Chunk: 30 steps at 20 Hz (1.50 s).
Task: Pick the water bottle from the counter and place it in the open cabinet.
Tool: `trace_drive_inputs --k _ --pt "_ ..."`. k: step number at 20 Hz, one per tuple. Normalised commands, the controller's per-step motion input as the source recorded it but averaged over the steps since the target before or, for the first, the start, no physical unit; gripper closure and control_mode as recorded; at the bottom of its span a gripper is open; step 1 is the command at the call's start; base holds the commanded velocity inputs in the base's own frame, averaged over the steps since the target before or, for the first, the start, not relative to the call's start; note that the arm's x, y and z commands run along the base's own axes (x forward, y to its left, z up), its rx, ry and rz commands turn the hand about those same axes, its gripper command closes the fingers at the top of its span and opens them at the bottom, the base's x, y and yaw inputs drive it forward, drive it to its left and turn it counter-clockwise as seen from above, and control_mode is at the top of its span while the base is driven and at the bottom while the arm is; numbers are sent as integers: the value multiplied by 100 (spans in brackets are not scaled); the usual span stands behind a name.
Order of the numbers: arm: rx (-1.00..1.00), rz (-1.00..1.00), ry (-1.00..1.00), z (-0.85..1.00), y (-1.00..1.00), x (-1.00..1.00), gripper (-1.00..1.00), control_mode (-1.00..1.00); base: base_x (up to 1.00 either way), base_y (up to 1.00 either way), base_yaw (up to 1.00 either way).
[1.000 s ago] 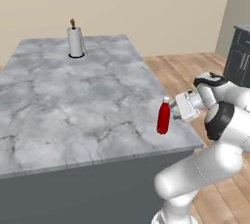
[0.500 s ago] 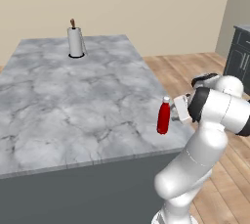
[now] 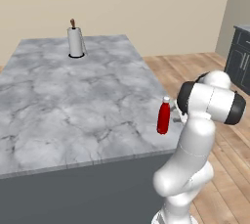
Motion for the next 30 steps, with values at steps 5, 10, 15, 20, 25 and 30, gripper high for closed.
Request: trace_drive_inputs --k 5,10,15,20,25,30 --pt "2 0 0 0 16 -21 -100 -100 0 0 0" --pt "0 0 0 0 25 -26 -100 -100 0 0 0" --pt "0 0 0 4 38 -10 -100 -100 0 0 0" --pt "0 0 7 15 38 0 -100 -100 0 0 0" --pt "0 0 16 13 36 0 -100 -100 0 0 0" --pt "0 0 23 -1 37 4 100 -100 0 0 0"
